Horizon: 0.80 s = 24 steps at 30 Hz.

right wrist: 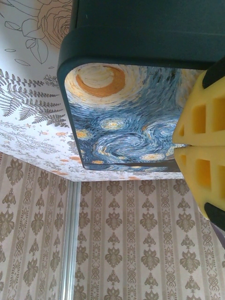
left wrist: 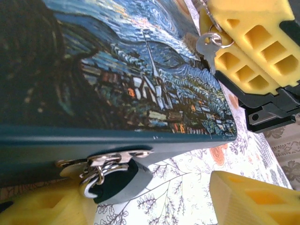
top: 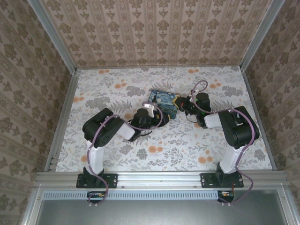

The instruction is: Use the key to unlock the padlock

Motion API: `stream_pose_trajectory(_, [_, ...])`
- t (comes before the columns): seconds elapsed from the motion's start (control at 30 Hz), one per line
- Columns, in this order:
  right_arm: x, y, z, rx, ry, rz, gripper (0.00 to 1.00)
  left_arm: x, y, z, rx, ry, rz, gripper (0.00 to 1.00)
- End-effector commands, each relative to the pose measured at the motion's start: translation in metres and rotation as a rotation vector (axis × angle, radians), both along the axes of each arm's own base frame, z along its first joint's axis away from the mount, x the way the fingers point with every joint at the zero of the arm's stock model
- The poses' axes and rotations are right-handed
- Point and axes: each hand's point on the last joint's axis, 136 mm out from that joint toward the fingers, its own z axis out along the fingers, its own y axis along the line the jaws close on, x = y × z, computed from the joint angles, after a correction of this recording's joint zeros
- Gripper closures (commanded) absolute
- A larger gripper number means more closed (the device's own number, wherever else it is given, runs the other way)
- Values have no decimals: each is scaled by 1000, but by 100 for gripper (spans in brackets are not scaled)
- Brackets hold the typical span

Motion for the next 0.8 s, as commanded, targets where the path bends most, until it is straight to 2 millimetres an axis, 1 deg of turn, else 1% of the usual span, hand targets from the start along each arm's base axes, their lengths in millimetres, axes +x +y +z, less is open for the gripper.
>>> stream_pose_trajectory(0.0, [1, 3, -7, -1, 21, 12, 100, 0, -2, 10, -67, -4, 6, 36])
stream_pose_trajectory(0.17, [2, 2, -8, -2, 23, 11, 100, -1, 4, 16, -80, -12, 27, 35])
stream_pose_trajectory(0.43, [3, 2, -11, -2, 27, 10, 100, 0, 6, 30, -144, -17, 60, 35])
stream_pose_trajectory(0.53, [2, 3, -12, -3, 28, 11, 100, -2, 4, 32, -150, -18, 58, 35])
stream_pose_trajectory(0.63, [2, 3, -12, -3, 30, 11, 100, -3, 2, 35, -160, -22, 52, 38])
stream_pose_trajectory(0.77, [2, 2, -13, -2, 31, 10, 100, -6, 2, 33, -149, -19, 52, 39])
